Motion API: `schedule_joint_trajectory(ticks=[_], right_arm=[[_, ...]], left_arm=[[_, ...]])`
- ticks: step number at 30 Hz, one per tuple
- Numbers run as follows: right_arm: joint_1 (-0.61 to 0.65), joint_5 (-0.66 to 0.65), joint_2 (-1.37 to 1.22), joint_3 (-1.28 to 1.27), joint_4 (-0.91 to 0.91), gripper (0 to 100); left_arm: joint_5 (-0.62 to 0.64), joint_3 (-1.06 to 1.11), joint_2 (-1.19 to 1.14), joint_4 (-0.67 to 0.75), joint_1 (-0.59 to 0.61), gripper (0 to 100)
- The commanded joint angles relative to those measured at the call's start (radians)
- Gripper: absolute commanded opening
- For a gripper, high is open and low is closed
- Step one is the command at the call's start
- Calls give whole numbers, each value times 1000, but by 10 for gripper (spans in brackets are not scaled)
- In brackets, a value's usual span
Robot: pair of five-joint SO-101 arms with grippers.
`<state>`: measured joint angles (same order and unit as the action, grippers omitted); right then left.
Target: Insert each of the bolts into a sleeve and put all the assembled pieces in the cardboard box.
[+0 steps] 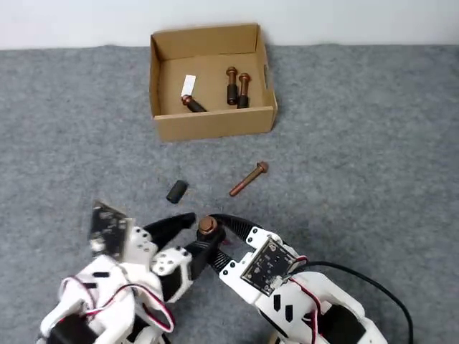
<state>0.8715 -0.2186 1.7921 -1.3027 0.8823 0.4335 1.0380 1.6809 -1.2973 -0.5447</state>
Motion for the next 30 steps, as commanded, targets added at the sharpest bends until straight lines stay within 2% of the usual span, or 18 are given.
schedule_joint_trajectory(ticks=[1,7,12,16,19,22,27,30], right_arm=[[-12,5,7,75,-36,8],[-82,130,5,71,13,8],[-219,164,5,81,27,8],[-262,164,-41,132,33,8],[-328,172,-180,216,27,8],[-400,236,-392,338,27,8],[-449,262,-777,580,24,8],[-484,262,-984,715,-45,8]], left_arm=[[-21,-99,-15,-25,94,175],[-23,-193,-12,-29,173,3],[-29,-93,-6,-29,302,5],[-180,113,-5,-18,420,5],[-295,243,-5,40,499,5],[-391,367,-5,147,577,5],[-408,591,-5,321,640,5],[-407,653,-5,387,640,5]])
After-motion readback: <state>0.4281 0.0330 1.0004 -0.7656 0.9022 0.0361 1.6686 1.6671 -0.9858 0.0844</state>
